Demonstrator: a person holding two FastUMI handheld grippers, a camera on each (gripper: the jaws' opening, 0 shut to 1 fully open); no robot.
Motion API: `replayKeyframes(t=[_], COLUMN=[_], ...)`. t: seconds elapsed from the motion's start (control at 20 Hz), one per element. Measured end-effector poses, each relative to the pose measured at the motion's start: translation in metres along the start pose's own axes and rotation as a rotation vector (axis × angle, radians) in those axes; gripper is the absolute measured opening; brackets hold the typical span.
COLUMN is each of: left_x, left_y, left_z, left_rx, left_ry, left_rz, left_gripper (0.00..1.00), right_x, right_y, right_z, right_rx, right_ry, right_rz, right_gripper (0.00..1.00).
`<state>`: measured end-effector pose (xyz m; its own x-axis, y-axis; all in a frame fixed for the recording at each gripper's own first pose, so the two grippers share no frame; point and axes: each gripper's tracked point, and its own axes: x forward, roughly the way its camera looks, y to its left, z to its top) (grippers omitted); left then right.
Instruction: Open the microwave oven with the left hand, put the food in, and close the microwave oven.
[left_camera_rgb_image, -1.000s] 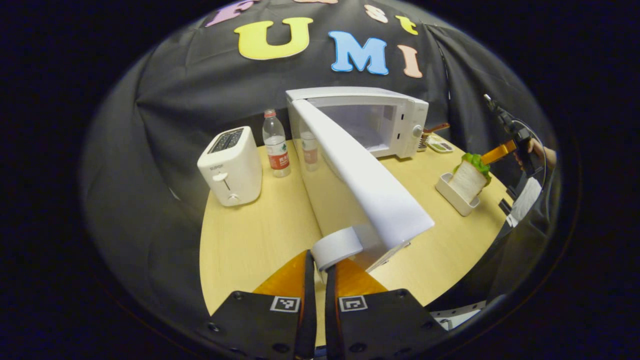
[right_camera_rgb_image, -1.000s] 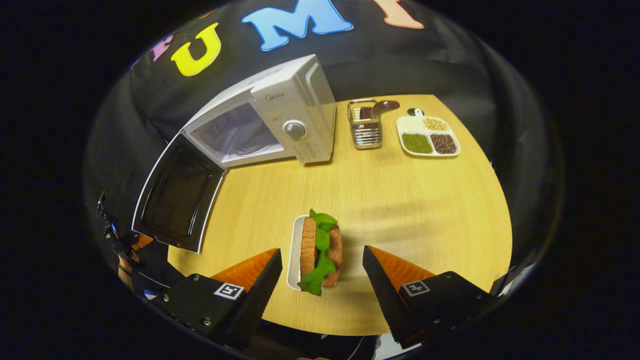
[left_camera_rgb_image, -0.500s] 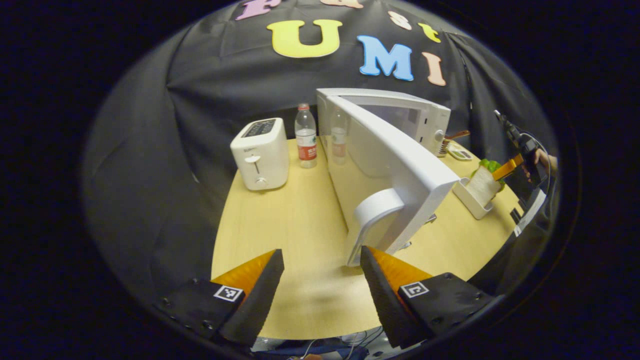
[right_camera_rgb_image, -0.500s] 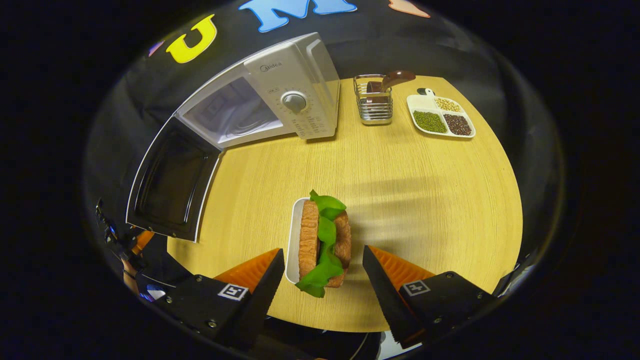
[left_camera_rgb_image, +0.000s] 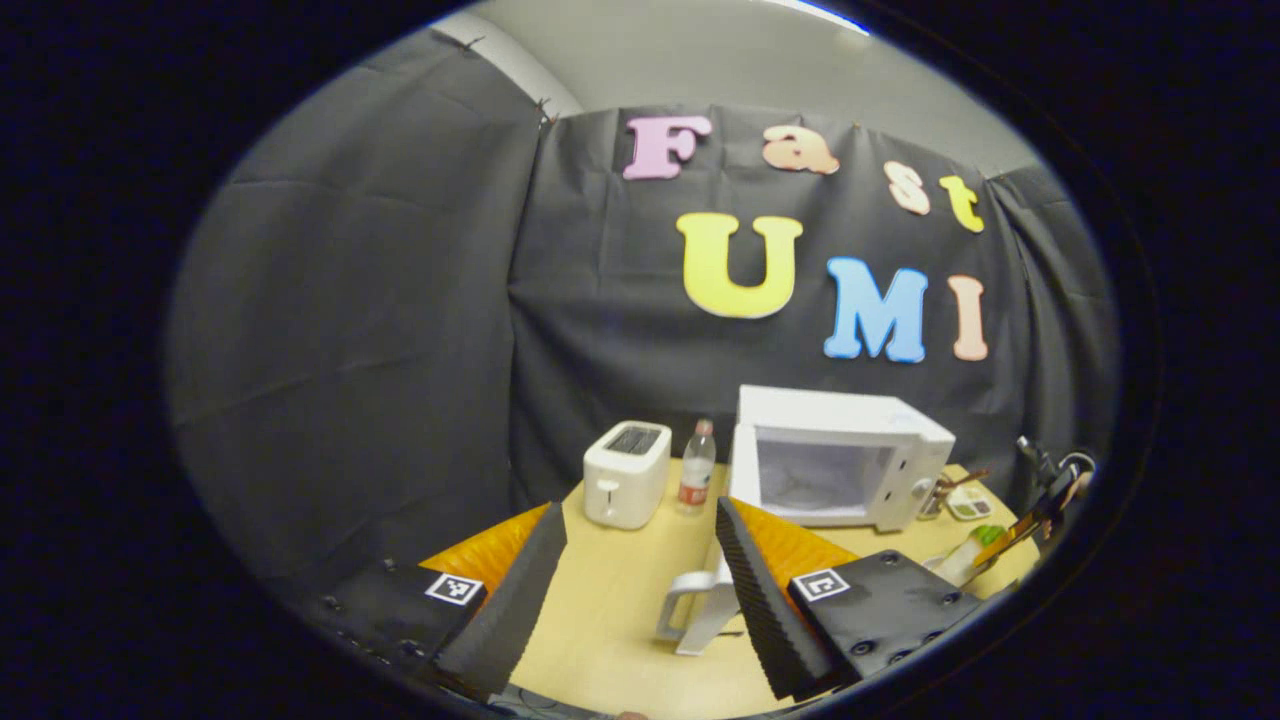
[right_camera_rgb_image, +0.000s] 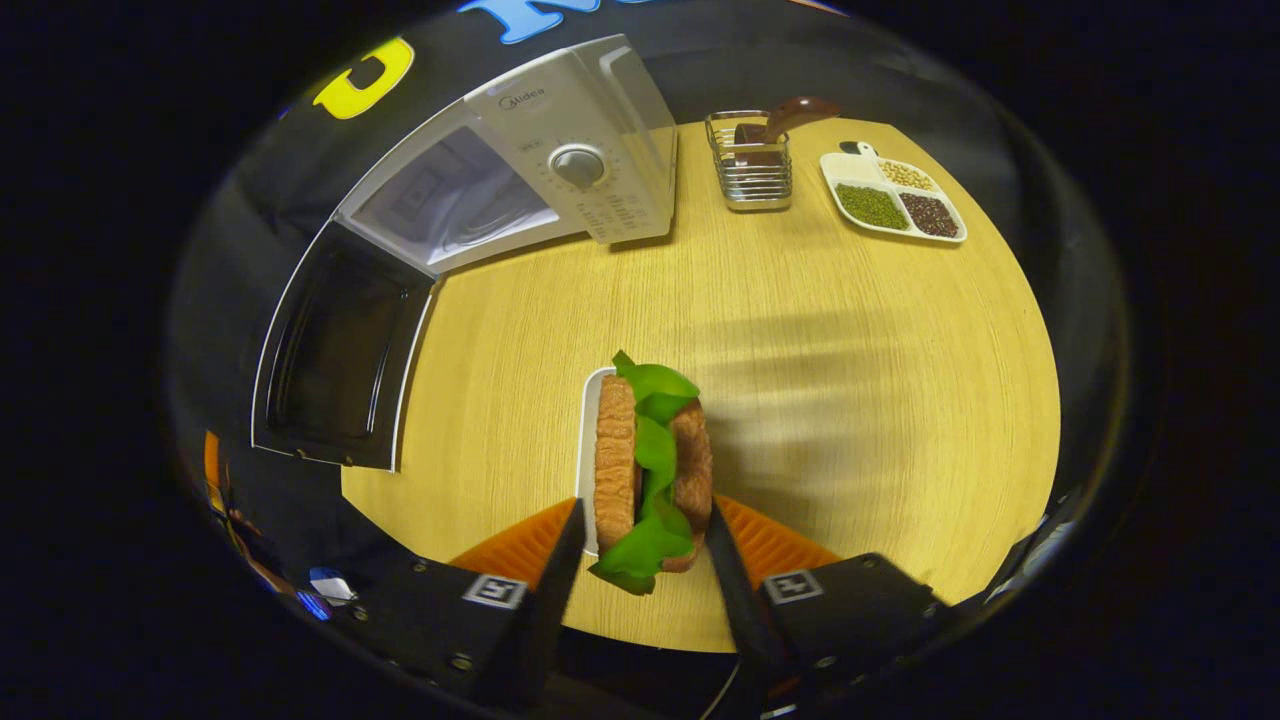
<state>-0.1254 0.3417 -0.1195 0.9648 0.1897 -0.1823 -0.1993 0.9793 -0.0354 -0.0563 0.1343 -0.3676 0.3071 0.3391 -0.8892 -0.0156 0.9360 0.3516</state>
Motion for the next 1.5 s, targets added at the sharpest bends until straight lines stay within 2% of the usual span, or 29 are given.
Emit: replayKeyframes(t=[0.05,0.15,0.2,0.25,0.3,0.4,0.6,0.9,1.15,1.3,1.5], left_x=[0.002,0.007,0.009,0.010,0.013,0.014,0.020,0.030,0.031,0.034,0.035], left_y=[-0.024,-0.071,-0.090,-0.109,-0.124,-0.151,-0.183,-0.201,-0.195,-0.188,-0.174], left_z=[0.019,0.053,0.067,0.081,0.094,0.103,0.107,0.115,0.114,0.109,0.106], left_rx=[-0.016,-0.035,-0.035,-0.039,-0.041,-0.035,-0.021,-0.045,-0.041,-0.048,-0.063], left_ry=[-0.032,-0.101,-0.135,-0.169,-0.207,-0.227,-0.224,-0.223,-0.218,-0.208,-0.200], left_rz=[-0.027,-0.091,-0.108,-0.130,-0.155,-0.207,-0.270,-0.304,-0.298,-0.287,-0.263], left_gripper=[0.94,0.96,0.94,0.96,0.95,0.96,0.96,0.98,0.96,0.94,0.96], right_x=[0.000,0.010,0.007,0.002,-0.002,-0.008,-0.033,-0.066,-0.063,-0.041,-0.010], right_y=[0.004,0.004,0.006,0.005,0.005,0.009,0.034,0.094,0.143,0.161,0.182], right_z=[0.000,-0.006,-0.005,-0.005,-0.002,0.000,0.018,0.064,0.098,0.115,0.143], right_rx=[0.019,0.028,0.019,0.018,0.023,0.044,0.123,0.314,0.560,0.682,0.768], right_ry=[0.009,0.017,0.027,0.019,0.008,-0.018,-0.110,-0.276,-0.345,-0.402,-0.505], right_rz=[0.015,0.013,0.030,0.030,0.027,0.045,0.172,0.454,0.656,0.691,0.688], right_gripper=[0.54,0.51,0.32,0.33,0.22,0.22,0.22,0.21,0.21,0.21,0.21])
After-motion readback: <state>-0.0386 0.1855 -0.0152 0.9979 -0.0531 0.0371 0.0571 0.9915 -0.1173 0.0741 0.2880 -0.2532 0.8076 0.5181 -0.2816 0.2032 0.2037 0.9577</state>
